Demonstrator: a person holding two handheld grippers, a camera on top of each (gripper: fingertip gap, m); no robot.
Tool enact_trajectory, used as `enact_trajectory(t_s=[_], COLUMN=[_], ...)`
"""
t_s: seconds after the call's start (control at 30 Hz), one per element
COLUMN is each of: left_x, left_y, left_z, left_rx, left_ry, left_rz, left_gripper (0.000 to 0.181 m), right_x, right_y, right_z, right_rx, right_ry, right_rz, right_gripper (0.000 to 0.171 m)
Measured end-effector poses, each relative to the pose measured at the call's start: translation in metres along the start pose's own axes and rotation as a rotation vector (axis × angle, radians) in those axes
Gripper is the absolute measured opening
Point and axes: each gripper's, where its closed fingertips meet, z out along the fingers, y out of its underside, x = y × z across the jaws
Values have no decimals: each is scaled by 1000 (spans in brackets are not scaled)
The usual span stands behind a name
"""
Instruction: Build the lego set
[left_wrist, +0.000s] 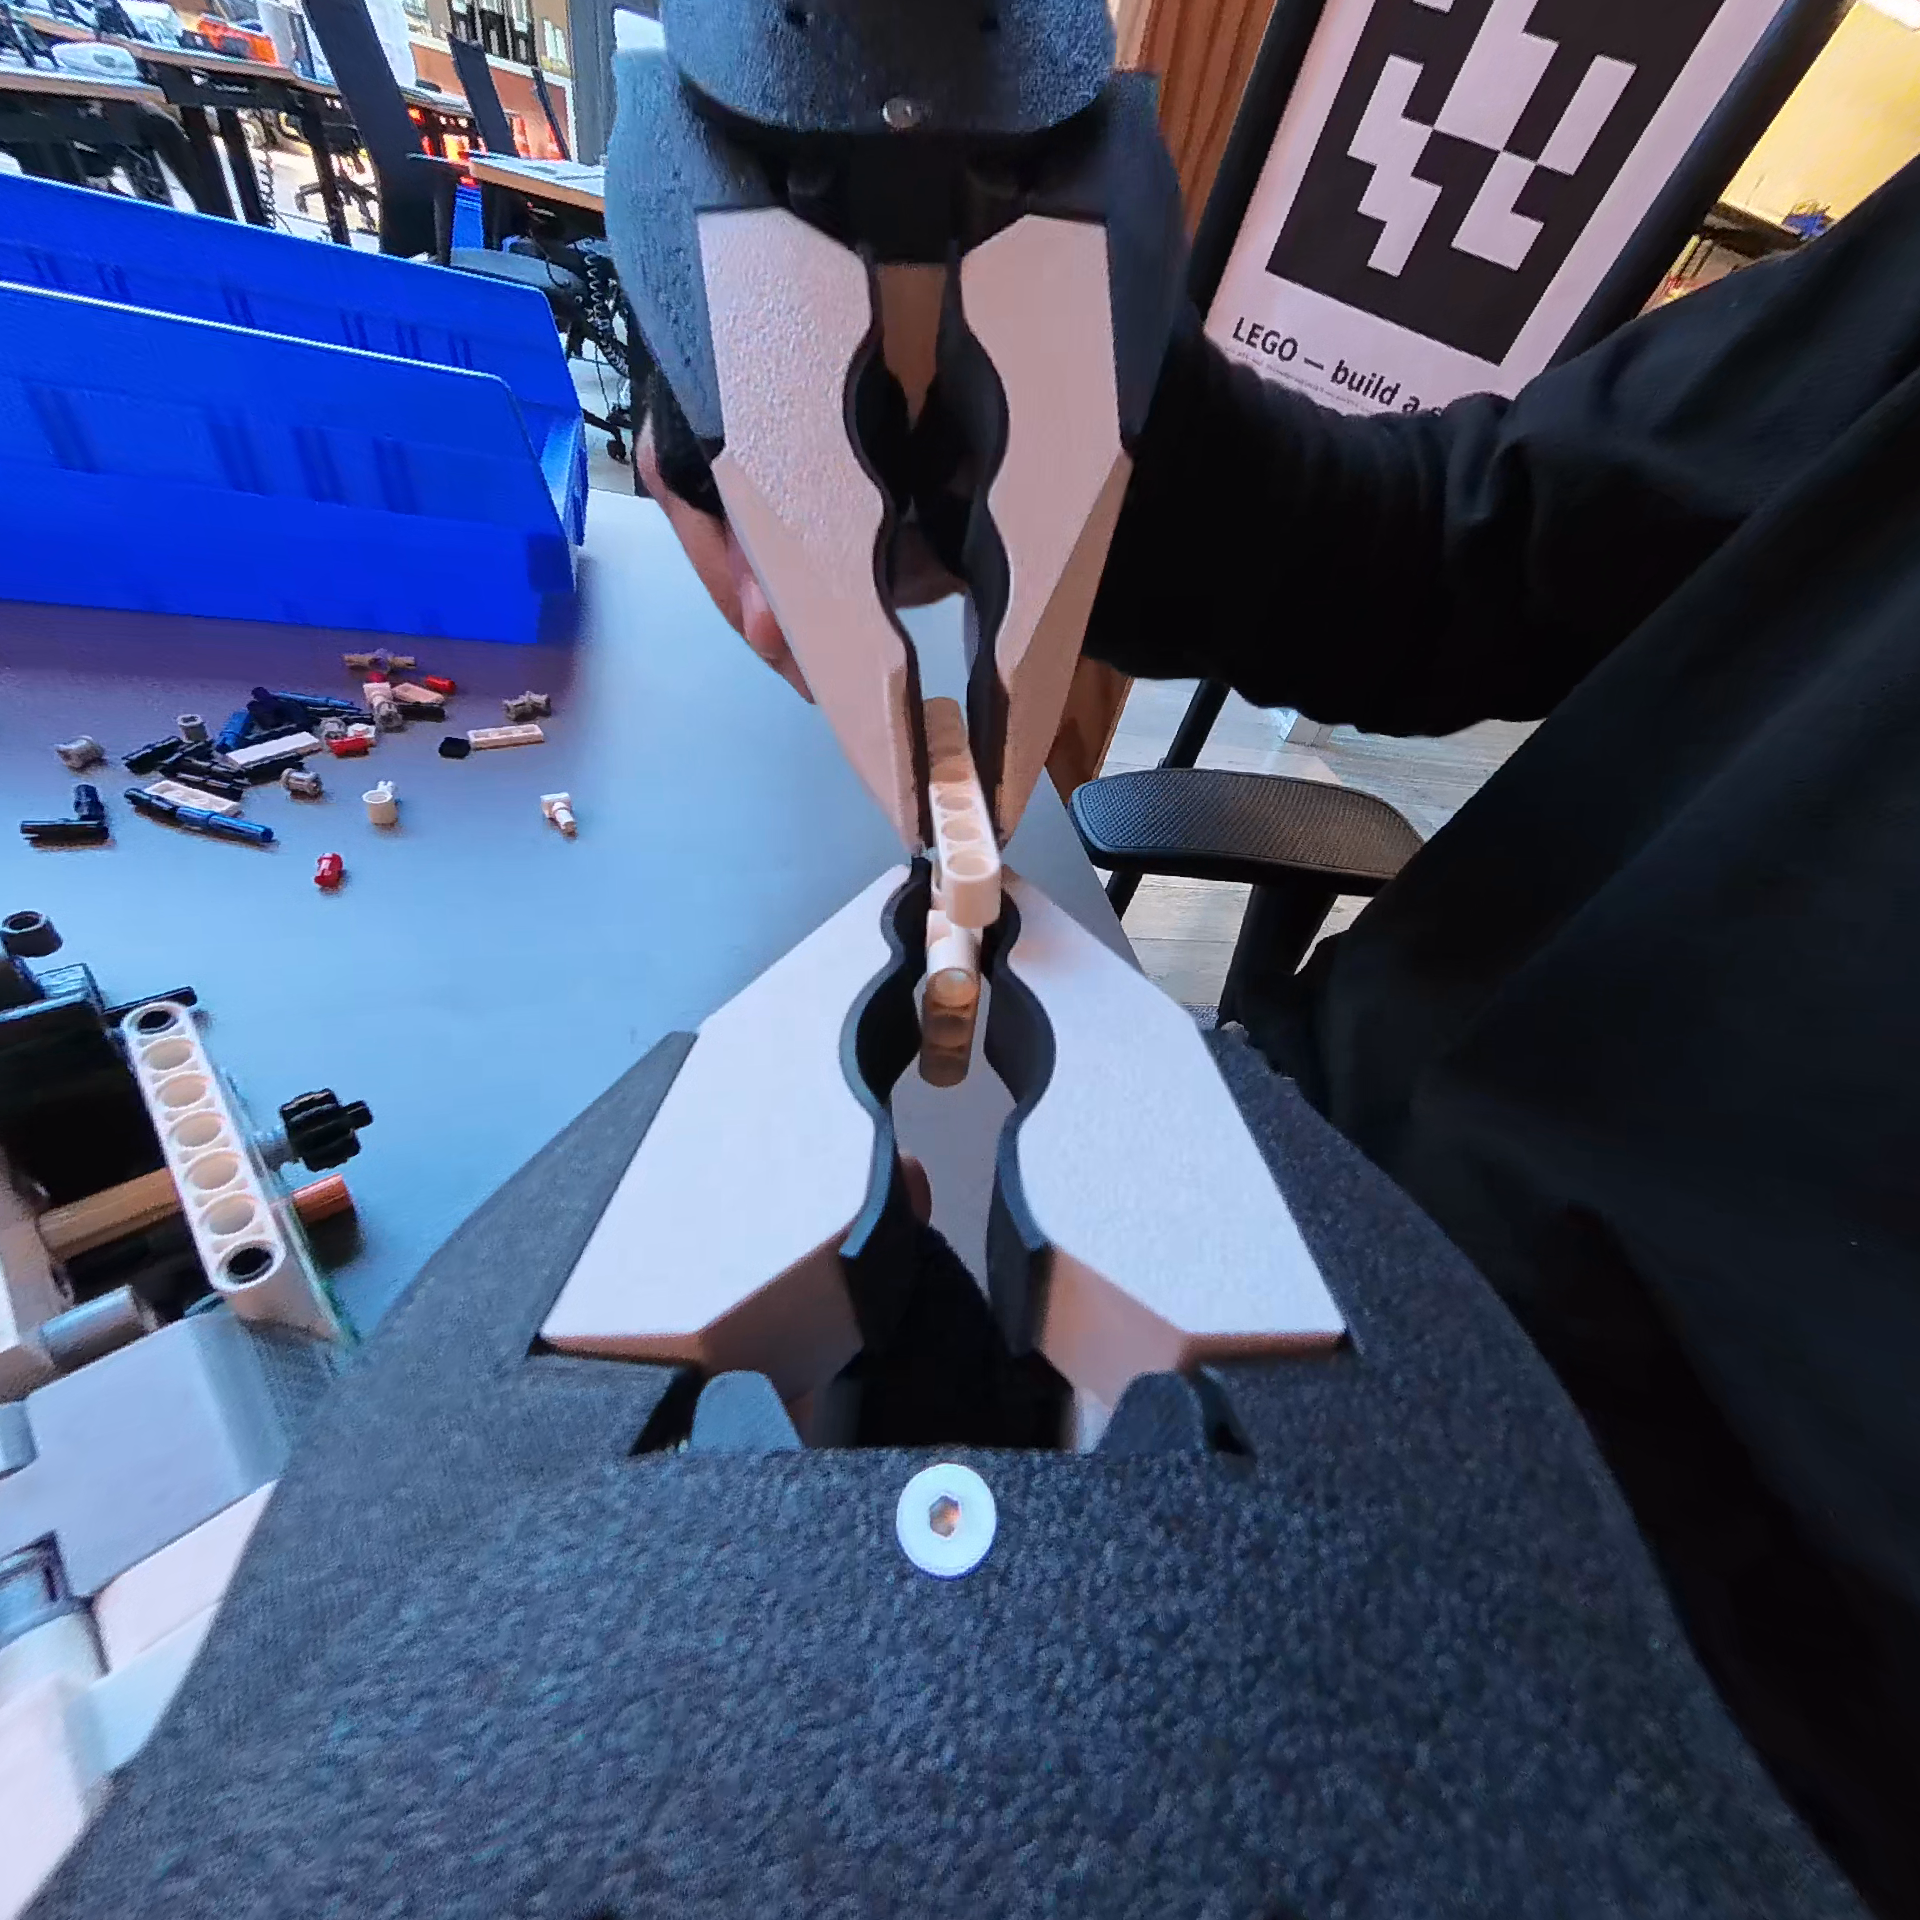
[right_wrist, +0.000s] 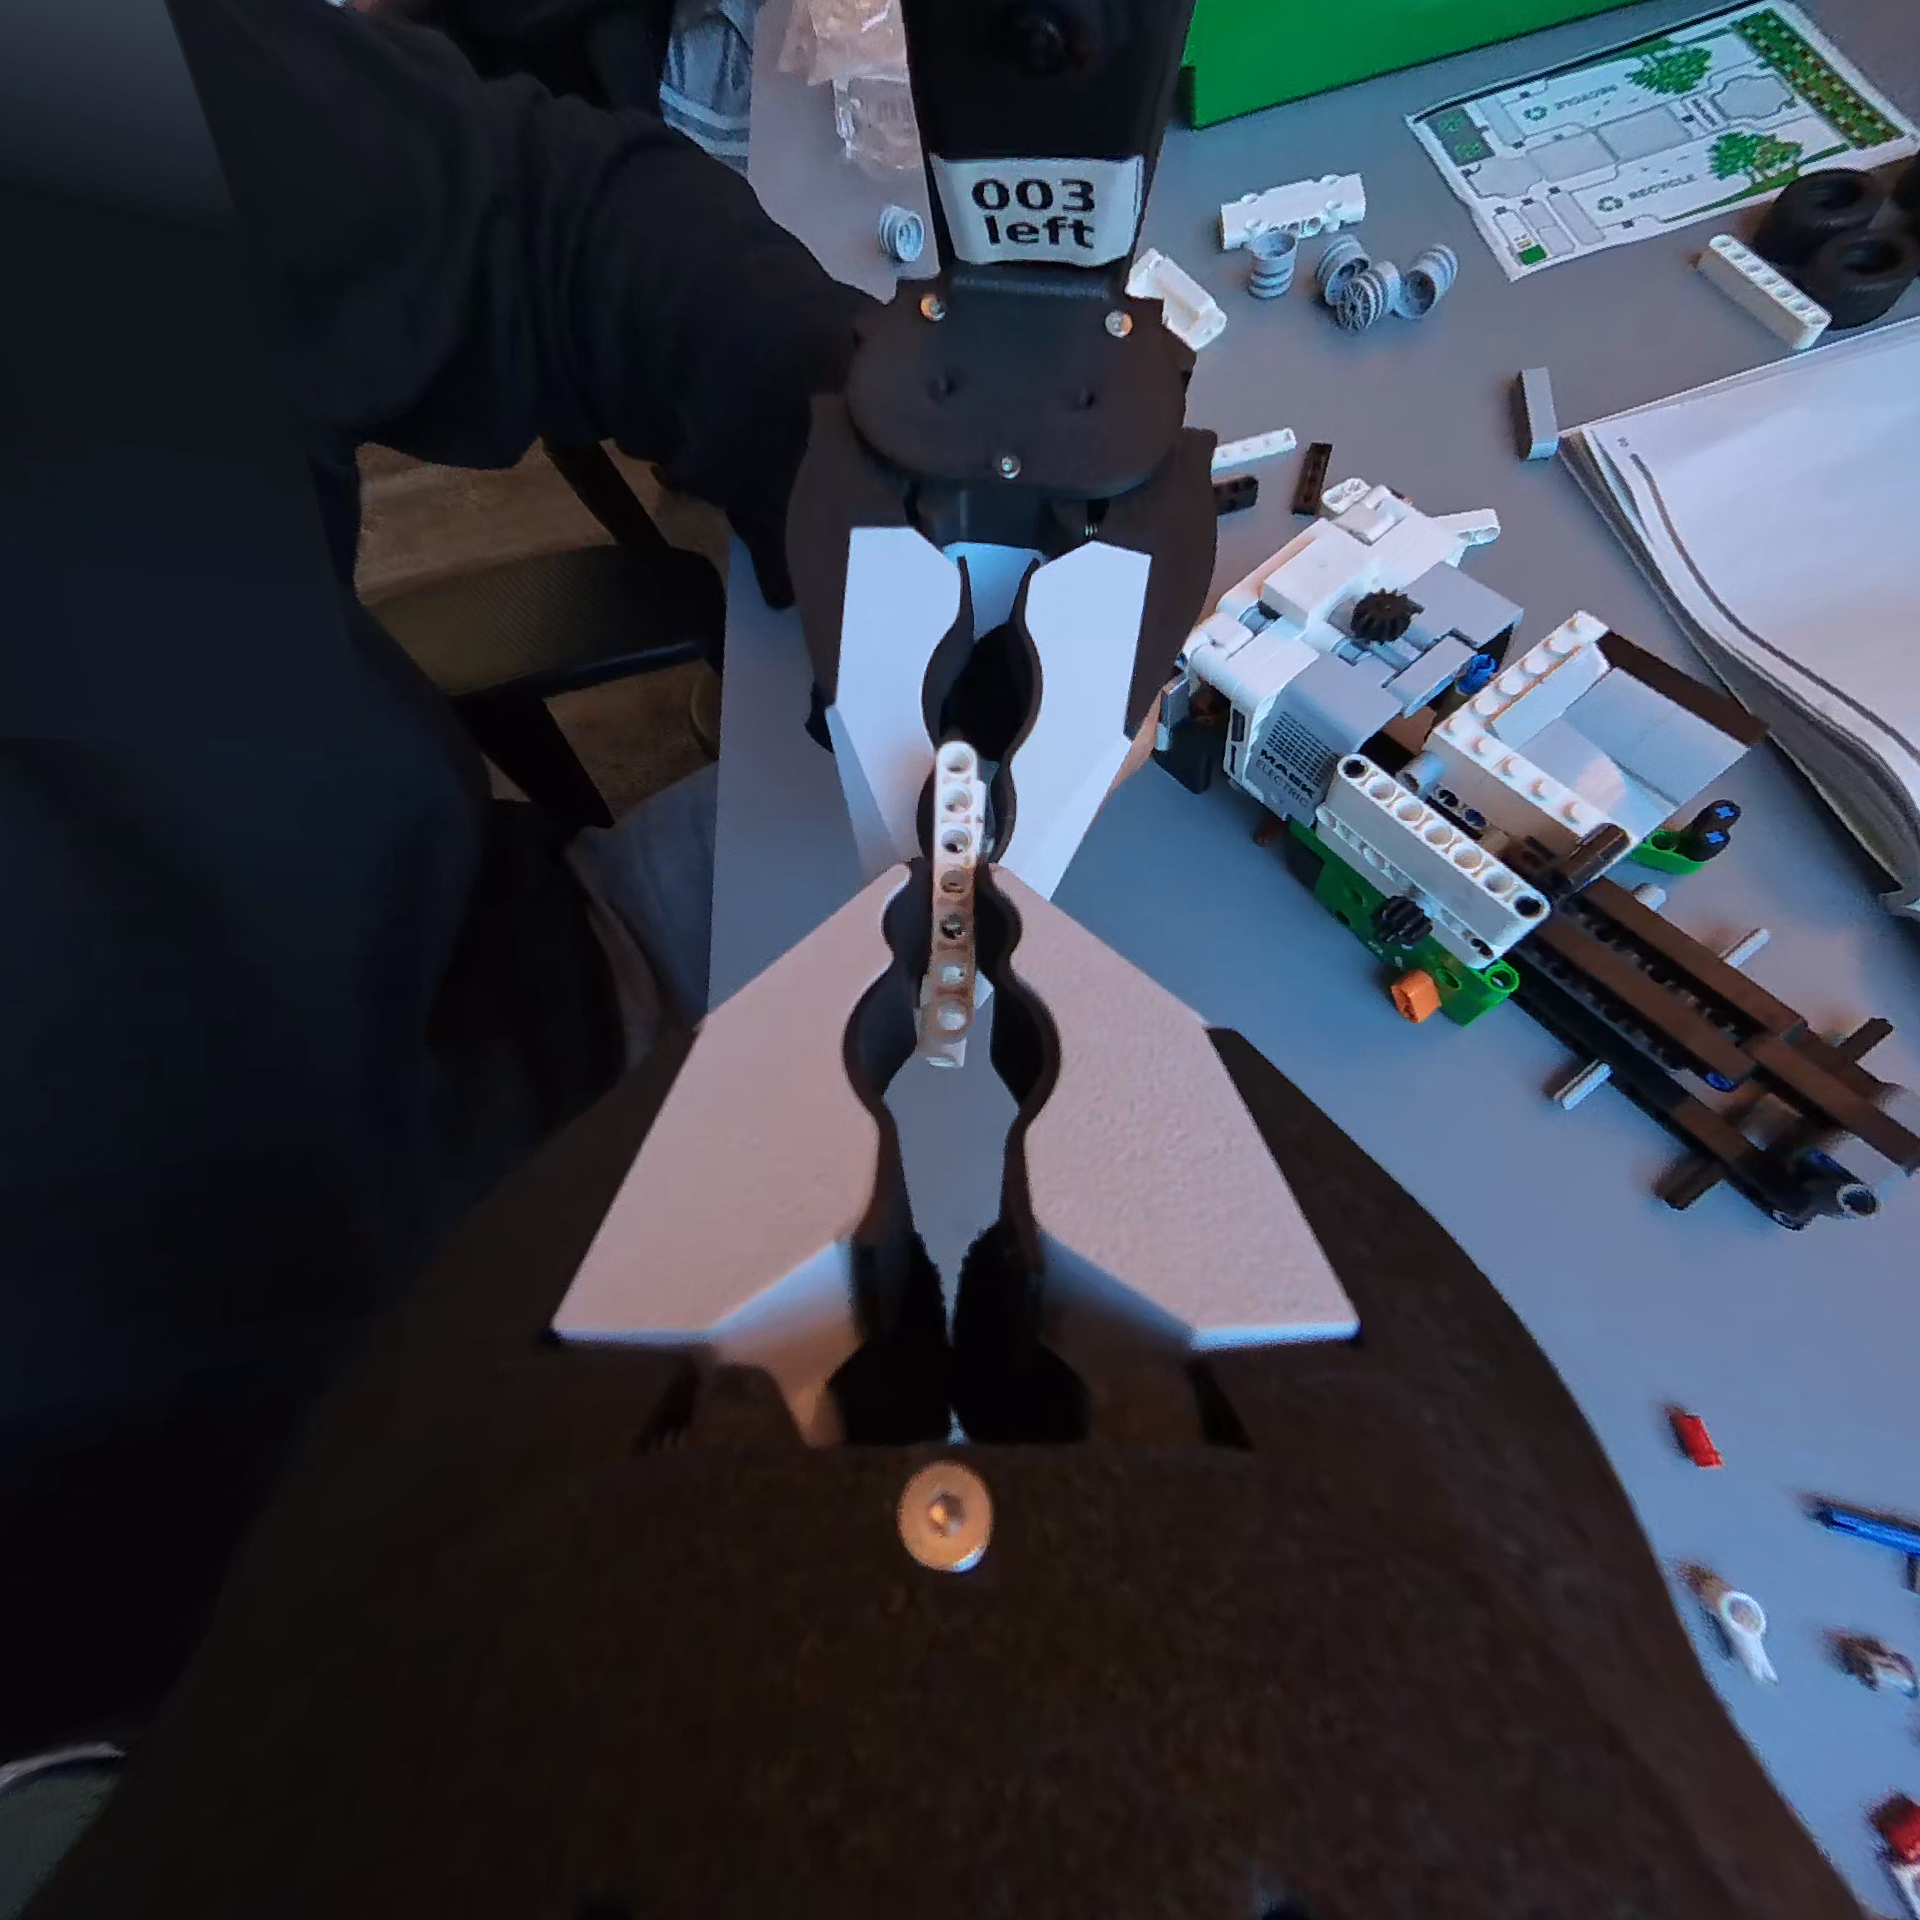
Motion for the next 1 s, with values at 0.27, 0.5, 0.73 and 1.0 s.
enact_trajectory(t_s=[0.27,0.5,0.73,1.0], left_x=[-4,-3,-3,1], left_y=[2,6,9,3], left_z=[1,2,3,4], left_rx=[-9,-37,-54,-17], left_ry=[-51,-49,-25,-8], left_rz=[32,31,-17,-5], left_gripper=[5,5,4,5], right_x=[0,0,2,-1], right_y=[4,8,14,6], right_z=[2,3,4,-1], right_rx=[-3,-16,-91,-87], right_ry=[-18,-2,88,99], right_rz=[55,50,-44,-28], right_gripper=[8,8,8,7])
